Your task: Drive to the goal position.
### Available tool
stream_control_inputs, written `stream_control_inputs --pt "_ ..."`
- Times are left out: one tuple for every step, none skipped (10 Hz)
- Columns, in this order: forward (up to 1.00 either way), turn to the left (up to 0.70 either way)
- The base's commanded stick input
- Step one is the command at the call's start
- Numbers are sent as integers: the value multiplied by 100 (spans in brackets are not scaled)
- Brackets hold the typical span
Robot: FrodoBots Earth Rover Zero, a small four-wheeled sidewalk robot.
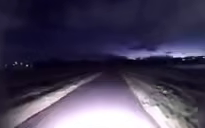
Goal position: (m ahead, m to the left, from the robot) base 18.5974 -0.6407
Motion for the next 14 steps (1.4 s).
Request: stream_control_inputs --pt "85 0" --pt "85 0" --pt "85 0" --pt "85 -19" --pt "85 -27" --pt "85 -28" --pt "85 -15" --pt "85 -1" --pt "85 0" --pt "85 0" --pt "85 0" --pt "85 0" --pt "85 0" --pt "85 0"
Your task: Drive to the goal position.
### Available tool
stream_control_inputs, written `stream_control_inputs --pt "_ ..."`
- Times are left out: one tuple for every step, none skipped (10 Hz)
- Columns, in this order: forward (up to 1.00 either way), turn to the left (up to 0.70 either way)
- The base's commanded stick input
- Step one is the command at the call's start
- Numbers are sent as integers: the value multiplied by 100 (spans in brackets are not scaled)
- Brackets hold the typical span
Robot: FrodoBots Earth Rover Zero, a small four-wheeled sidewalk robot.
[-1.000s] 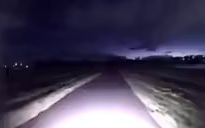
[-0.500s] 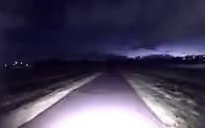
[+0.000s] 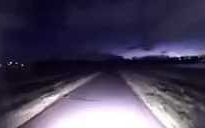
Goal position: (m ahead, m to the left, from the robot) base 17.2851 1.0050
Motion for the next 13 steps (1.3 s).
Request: stream_control_inputs --pt "85 0" --pt "85 0" --pt "85 0" --pt "85 -2" --pt "85 -8" --pt "85 -14" --pt "85 -11" --pt "85 -5" --pt "85 0" --pt "85 0" --pt "85 0" --pt "85 0" --pt "85 0"
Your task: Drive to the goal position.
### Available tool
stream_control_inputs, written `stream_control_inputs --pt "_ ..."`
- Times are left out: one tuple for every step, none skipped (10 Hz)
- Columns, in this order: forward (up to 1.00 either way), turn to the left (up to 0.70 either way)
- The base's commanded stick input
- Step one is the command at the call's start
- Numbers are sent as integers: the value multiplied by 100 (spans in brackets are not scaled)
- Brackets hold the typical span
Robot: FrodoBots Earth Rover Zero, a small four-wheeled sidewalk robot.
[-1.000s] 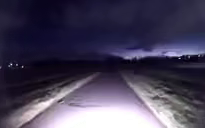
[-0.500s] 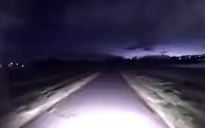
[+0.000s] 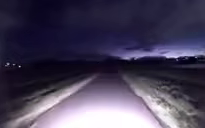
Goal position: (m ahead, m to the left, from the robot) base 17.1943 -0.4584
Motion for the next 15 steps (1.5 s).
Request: stream_control_inputs --pt "85 0" --pt "85 0" --pt "85 0" --pt "85 0" --pt "85 0" --pt "85 0" --pt "85 0" --pt "85 0" --pt "85 0" --pt "85 0" --pt "85 0" --pt "85 0" --pt "85 0" --pt "85 0" --pt "85 0"
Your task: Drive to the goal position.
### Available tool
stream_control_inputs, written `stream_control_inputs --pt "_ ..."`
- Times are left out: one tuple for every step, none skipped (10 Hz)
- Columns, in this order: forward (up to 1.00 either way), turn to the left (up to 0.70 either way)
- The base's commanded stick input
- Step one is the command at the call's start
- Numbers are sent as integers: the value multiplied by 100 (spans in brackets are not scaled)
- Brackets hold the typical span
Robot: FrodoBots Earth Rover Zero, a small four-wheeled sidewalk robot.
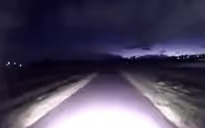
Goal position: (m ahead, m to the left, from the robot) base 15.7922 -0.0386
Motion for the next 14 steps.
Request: stream_control_inputs --pt "85 0" --pt "85 0" --pt "85 -5" --pt "85 -11" --pt "85 -22" --pt "85 -21" --pt "85 -19" --pt "85 -12" --pt "85 -4" --pt "85 0" --pt "85 0" --pt "85 0" --pt "85 0" --pt "85 0"
